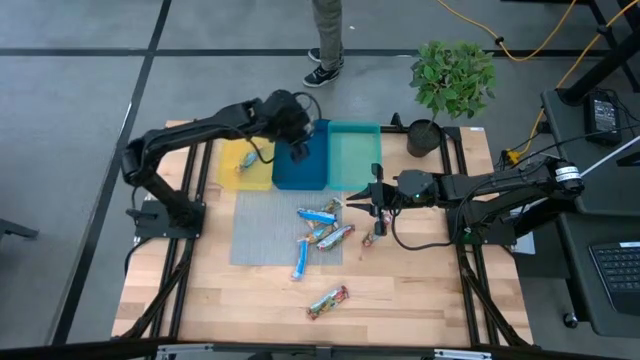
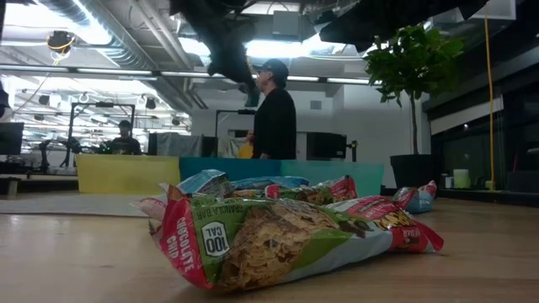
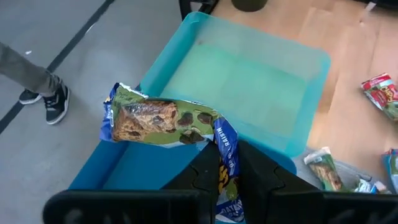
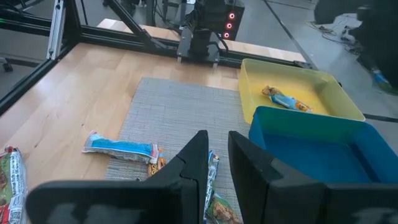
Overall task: Pick and place Granola Bars by type
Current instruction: Put the left blue granola bar into the blue bin
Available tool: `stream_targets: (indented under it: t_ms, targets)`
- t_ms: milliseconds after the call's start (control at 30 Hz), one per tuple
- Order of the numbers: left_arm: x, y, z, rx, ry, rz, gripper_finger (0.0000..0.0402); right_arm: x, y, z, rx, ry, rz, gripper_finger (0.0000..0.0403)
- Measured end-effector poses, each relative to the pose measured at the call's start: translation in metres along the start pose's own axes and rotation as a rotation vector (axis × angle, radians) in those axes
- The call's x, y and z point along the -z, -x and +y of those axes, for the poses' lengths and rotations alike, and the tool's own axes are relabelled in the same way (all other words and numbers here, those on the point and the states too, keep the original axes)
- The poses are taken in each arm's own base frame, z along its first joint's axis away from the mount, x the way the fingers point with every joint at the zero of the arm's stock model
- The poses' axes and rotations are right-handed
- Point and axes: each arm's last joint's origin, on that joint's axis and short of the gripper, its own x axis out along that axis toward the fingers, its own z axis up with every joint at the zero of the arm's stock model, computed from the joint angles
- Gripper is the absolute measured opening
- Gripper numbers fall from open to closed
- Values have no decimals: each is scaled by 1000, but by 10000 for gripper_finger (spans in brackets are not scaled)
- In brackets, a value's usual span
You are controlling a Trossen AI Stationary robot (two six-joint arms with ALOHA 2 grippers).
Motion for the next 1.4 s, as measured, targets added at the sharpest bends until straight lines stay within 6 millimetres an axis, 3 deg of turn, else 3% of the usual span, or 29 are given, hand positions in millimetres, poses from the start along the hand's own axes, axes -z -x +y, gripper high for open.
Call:
stream_targets:
  t_ms: [233,567,733,1067,1400]
  targets:
    - [2,-23,6,-17,2,74,33,0,0,0,0,-2,2,67]
    - [32,-91,12,-34,-24,327,33,10,-14,3,-9,5,59,67]
    - [44,-116,15,-48,-25,398,33,13,-20,4,-10,6,67,67]
    - [51,-121,19,-51,-20,447,42,13,-20,4,-9,5,61,67]
    - [51,-113,19,-95,-39,475,105,13,-20,4,-9,6,60,67]
